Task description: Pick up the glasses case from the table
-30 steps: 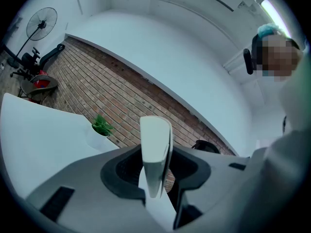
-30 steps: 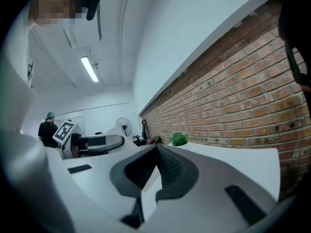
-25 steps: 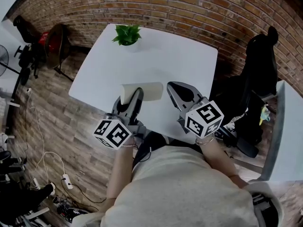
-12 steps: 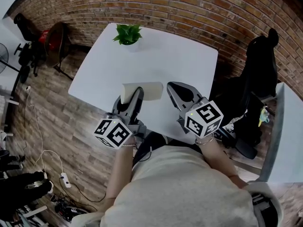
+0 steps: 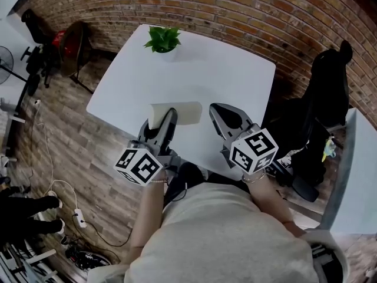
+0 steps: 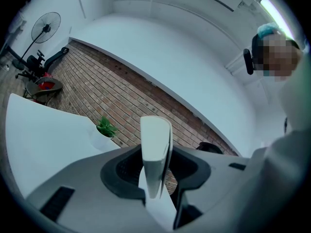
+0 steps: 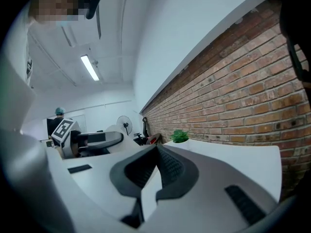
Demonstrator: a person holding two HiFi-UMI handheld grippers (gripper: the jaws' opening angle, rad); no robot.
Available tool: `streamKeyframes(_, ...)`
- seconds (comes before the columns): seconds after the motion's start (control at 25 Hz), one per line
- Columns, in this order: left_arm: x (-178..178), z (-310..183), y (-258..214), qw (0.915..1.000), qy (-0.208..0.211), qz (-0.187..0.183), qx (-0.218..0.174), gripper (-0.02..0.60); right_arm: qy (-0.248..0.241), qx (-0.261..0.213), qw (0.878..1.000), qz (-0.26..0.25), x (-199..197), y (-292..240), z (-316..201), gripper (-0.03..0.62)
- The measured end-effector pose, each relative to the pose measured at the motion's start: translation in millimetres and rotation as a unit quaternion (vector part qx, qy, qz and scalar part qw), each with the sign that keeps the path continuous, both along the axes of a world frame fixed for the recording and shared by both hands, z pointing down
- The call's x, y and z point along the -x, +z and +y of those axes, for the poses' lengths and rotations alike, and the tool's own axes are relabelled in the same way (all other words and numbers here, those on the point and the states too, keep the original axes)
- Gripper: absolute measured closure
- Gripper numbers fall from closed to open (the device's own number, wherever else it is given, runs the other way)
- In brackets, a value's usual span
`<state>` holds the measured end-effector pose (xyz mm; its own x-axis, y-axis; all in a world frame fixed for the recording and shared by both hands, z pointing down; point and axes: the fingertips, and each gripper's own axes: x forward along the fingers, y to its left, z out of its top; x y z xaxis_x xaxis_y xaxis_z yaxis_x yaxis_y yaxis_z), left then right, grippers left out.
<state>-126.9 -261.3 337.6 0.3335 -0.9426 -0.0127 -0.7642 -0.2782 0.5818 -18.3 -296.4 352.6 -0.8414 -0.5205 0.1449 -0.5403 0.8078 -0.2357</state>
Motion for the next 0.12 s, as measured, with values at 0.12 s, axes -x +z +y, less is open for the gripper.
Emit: streamKeyframes(0.12, 1.1, -0.7, 1.4, 1.0000, -0.004, 0.002, -0.001, 0.430, -0.002, 0.001, 1.000, 0.000, 0.4, 2.3, -1.5, 0.595)
